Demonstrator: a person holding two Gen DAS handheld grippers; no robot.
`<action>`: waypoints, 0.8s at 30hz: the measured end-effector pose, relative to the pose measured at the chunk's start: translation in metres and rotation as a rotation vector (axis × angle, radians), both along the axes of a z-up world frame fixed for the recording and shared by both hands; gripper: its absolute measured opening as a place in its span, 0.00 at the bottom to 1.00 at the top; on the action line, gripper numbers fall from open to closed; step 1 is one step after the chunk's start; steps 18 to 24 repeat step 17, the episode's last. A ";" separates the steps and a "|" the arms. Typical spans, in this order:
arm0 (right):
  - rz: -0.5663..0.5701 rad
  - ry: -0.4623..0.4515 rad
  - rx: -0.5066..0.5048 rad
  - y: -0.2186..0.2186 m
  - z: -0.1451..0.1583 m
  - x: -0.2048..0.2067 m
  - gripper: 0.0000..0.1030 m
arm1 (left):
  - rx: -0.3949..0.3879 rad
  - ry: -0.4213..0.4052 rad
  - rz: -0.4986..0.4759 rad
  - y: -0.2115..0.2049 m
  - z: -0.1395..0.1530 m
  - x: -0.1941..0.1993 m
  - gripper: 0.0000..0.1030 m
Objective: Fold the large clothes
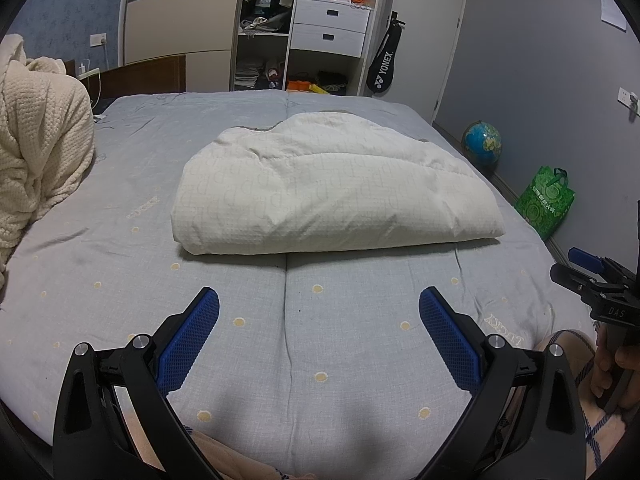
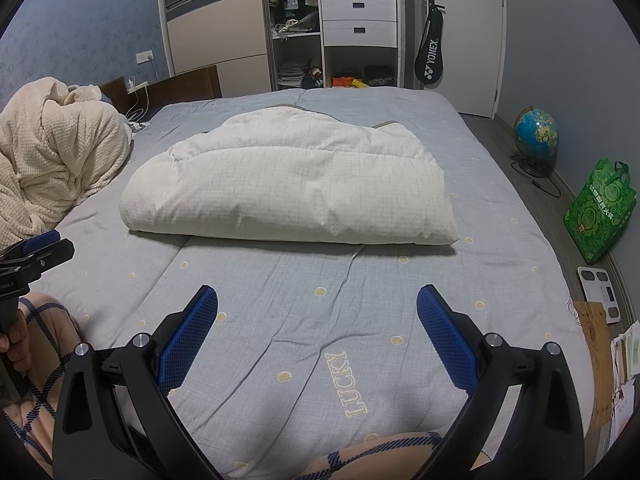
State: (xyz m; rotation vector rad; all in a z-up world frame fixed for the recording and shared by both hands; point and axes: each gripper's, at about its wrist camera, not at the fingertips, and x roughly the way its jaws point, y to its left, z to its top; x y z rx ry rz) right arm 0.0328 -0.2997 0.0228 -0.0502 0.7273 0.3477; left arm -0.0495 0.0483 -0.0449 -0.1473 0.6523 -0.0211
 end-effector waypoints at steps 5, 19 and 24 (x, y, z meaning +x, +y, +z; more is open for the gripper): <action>0.004 0.003 -0.003 0.000 -0.001 0.000 0.93 | -0.009 -0.004 -0.007 0.001 -0.001 0.000 0.94; 0.005 0.004 -0.004 0.000 -0.001 0.001 0.93 | -0.001 0.009 0.002 0.004 -0.006 0.001 0.94; 0.005 0.004 -0.004 0.000 -0.001 0.001 0.93 | -0.001 0.009 0.002 0.004 -0.006 0.001 0.94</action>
